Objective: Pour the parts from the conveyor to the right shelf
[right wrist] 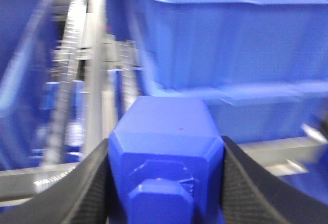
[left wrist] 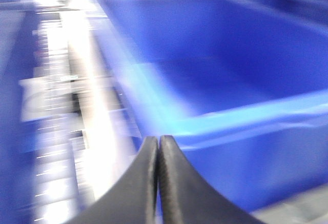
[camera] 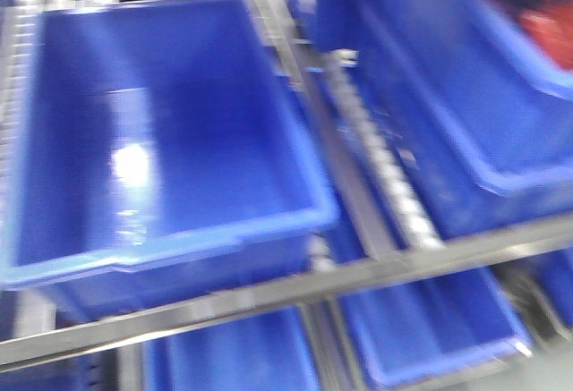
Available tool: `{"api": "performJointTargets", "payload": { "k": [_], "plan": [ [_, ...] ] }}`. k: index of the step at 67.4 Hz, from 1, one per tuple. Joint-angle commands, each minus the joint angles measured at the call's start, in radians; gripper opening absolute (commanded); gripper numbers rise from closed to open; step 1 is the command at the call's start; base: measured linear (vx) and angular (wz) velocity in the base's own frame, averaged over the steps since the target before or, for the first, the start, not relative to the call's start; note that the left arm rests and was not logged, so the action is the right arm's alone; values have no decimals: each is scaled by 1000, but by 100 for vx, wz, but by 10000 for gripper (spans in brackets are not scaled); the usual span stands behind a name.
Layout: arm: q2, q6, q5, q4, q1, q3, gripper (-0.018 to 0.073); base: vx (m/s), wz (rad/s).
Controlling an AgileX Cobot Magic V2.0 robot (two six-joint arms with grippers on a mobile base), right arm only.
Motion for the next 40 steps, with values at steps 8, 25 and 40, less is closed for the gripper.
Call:
{"api": "performJointTargets", "payload": {
  "k": [8,25,40],
  "plan": [
    [13,-4,-80,-13,-4,-24,-6,14,53],
    [13,-4,-80,-13,-4,-24,-6,11,31],
    [13,-4,-81,-13,-4,-24,-6,9,6]
  ]
}}
